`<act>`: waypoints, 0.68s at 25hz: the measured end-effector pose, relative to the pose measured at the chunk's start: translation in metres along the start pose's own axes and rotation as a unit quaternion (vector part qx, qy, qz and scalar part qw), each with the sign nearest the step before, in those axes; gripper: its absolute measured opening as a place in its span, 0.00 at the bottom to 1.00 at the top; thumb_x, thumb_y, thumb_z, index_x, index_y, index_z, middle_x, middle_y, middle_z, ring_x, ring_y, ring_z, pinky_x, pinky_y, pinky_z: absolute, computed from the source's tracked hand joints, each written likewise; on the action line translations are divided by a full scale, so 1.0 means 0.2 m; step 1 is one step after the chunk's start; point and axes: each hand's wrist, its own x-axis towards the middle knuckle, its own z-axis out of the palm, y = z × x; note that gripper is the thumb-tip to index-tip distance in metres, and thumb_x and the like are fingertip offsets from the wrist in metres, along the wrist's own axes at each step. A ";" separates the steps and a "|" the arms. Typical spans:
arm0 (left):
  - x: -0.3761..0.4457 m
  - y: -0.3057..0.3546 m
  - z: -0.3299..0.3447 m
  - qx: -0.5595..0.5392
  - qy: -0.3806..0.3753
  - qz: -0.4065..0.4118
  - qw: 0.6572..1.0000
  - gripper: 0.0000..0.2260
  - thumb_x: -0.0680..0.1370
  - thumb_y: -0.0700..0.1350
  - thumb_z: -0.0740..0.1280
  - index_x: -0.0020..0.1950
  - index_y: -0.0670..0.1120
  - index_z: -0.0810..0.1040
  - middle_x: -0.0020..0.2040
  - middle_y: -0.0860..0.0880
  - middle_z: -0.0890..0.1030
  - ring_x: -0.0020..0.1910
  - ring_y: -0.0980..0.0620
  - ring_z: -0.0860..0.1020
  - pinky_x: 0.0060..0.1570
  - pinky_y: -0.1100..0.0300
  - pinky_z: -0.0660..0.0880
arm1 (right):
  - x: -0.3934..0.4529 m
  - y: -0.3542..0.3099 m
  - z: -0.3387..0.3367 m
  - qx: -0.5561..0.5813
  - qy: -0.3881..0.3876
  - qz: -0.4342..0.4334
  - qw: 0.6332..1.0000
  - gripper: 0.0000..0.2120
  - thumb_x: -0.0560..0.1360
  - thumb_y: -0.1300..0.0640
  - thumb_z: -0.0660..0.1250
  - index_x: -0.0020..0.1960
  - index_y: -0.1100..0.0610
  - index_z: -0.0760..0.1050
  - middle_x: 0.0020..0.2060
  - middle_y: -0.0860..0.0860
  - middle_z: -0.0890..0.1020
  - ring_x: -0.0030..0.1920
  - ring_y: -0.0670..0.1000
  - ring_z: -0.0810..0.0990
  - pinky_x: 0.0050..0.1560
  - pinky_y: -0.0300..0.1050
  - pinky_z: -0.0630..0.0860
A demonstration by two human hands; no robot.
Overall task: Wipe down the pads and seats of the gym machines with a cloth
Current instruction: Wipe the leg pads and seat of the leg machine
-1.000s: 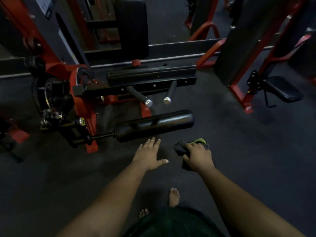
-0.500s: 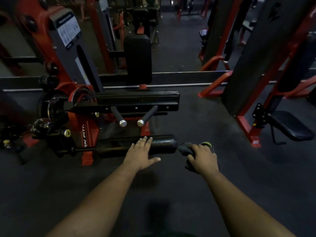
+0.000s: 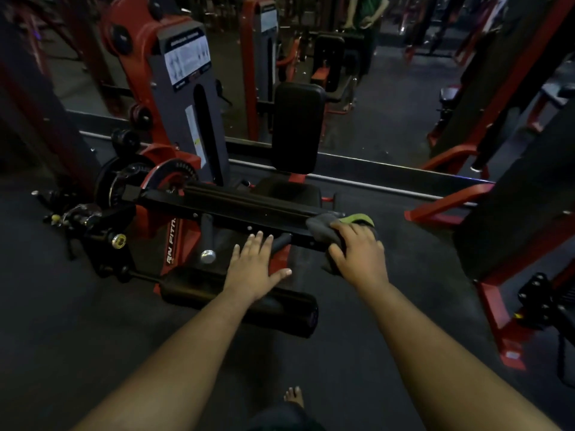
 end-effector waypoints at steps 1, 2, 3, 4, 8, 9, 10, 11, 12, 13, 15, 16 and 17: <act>0.09 0.00 0.02 -0.003 -0.001 -0.013 1.000 0.43 0.76 0.73 0.56 0.83 0.49 0.49 0.83 0.45 0.50 0.82 0.46 0.47 0.79 0.42 0.49 | 0.10 0.00 0.01 -0.004 0.004 -0.023 1.000 0.23 0.77 0.46 0.65 0.72 0.44 0.70 0.66 0.47 0.76 0.68 0.52 0.70 0.60 0.58 0.73; 0.17 0.00 0.02 -0.007 -0.006 -0.027 1.000 0.43 0.76 0.73 0.55 0.83 0.49 0.48 0.83 0.45 0.49 0.82 0.46 0.46 0.79 0.42 0.48 | 0.20 -0.01 0.02 -0.008 0.008 -0.046 0.999 0.23 0.77 0.46 0.65 0.72 0.44 0.70 0.67 0.47 0.75 0.68 0.51 0.70 0.61 0.59 0.73; 0.23 0.00 0.03 -0.010 -0.011 -0.040 0.999 0.44 0.76 0.73 0.54 0.83 0.49 0.48 0.83 0.45 0.48 0.82 0.46 0.46 0.79 0.42 0.48 | 0.28 -0.01 0.03 -0.013 0.010 -0.066 0.998 0.24 0.77 0.46 0.65 0.73 0.44 0.69 0.68 0.47 0.74 0.69 0.51 0.70 0.62 0.59 0.72; 0.30 -0.01 0.03 -0.014 -0.016 -0.053 0.998 0.44 0.76 0.73 0.54 0.83 0.49 0.47 0.83 0.45 0.48 0.82 0.46 0.45 0.79 0.41 0.48 | 0.37 -0.01 0.05 -0.028 0.002 -0.081 0.996 0.25 0.78 0.46 0.64 0.74 0.44 0.67 0.69 0.47 0.73 0.70 0.52 0.69 0.62 0.60 0.71; 0.52 -0.08 0.08 -0.034 -0.038 -0.122 0.991 0.45 0.76 0.74 0.54 0.83 0.49 0.45 0.84 0.45 0.46 0.82 0.46 0.44 0.79 0.40 0.47 | 0.70 0.06 0.28 -0.146 -0.183 -0.104 0.967 0.31 0.81 0.39 0.55 0.81 0.40 0.49 0.80 0.49 0.56 0.78 0.55 0.56 0.68 0.70 0.61; 0.55 -0.09 0.10 -0.037 -0.054 -0.139 0.988 0.46 0.75 0.75 0.53 0.83 0.49 0.44 0.84 0.45 0.44 0.82 0.46 0.43 0.79 0.39 0.46 | 0.76 0.08 0.35 -0.173 -0.220 -0.118 0.953 0.32 0.82 0.37 0.52 0.81 0.40 0.44 0.81 0.49 0.52 0.79 0.57 0.54 0.69 0.72 0.58; 0.57 -0.09 0.11 -0.038 -0.068 -0.152 0.985 0.46 0.75 0.75 0.52 0.83 0.49 0.42 0.83 0.46 0.42 0.82 0.46 0.41 0.79 0.39 0.44 | 0.81 0.09 0.41 -0.187 -0.236 -0.137 0.944 0.32 0.82 0.36 0.50 0.81 0.39 0.40 0.82 0.49 0.51 0.79 0.58 0.54 0.69 0.73 0.58; 0.60 -0.10 0.13 -0.038 -0.078 -0.160 0.983 0.47 0.75 0.76 0.51 0.83 0.49 0.41 0.83 0.46 0.41 0.82 0.47 0.39 0.78 0.38 0.41 | 0.88 0.08 0.46 -0.191 -0.238 -0.162 0.938 0.32 0.82 0.35 0.48 0.81 0.40 0.38 0.82 0.49 0.52 0.78 0.58 0.56 0.68 0.72 0.60; 0.61 -0.10 0.14 -0.036 -0.080 -0.160 0.983 0.47 0.74 0.77 0.49 0.83 0.49 0.40 0.83 0.47 0.39 0.81 0.47 0.37 0.77 0.38 0.38 | 0.95 0.06 0.50 -0.185 -0.235 -0.192 0.934 0.32 0.82 0.35 0.47 0.81 0.40 0.38 0.81 0.49 0.55 0.77 0.59 0.59 0.66 0.70 0.63; 0.61 -0.10 0.15 -0.030 -0.078 -0.155 0.984 0.48 0.74 0.77 0.48 0.83 0.49 0.39 0.83 0.47 0.38 0.81 0.48 0.36 0.77 0.37 0.37 | 1.01 0.02 0.53 -0.174 -0.236 -0.226 0.929 0.32 0.82 0.35 0.47 0.81 0.41 0.37 0.80 0.50 0.57 0.75 0.59 0.62 0.65 0.68 0.66; 0.62 -0.10 0.17 -0.012 -0.074 -0.166 0.983 0.50 0.72 0.79 0.45 0.83 0.47 0.38 0.83 0.47 0.37 0.81 0.49 0.35 0.76 0.37 0.35 | 1.15 -0.10 0.61 -0.136 -0.254 -0.286 0.914 0.33 0.82 0.35 0.47 0.81 0.42 0.38 0.79 0.52 0.59 0.73 0.60 0.66 0.63 0.65 0.70; 0.62 -0.10 0.18 -0.006 -0.070 -0.186 0.980 0.52 0.71 0.80 0.45 0.83 0.46 0.38 0.83 0.47 0.37 0.81 0.49 0.35 0.76 0.36 0.35 | 1.23 -0.18 0.68 -0.113 -0.270 -0.315 0.903 0.33 0.82 0.35 0.48 0.81 0.42 0.39 0.79 0.53 0.58 0.72 0.61 0.66 0.63 0.65 0.71; 0.62 -0.10 0.18 -0.007 -0.067 -0.205 0.976 0.53 0.70 0.81 0.45 0.83 0.46 0.39 0.83 0.47 0.37 0.81 0.49 0.36 0.76 0.36 0.35 | 1.29 -0.26 0.73 -0.090 -0.285 -0.337 0.893 0.33 0.82 0.35 0.48 0.81 0.43 0.39 0.80 0.54 0.58 0.72 0.62 0.66 0.62 0.65 0.71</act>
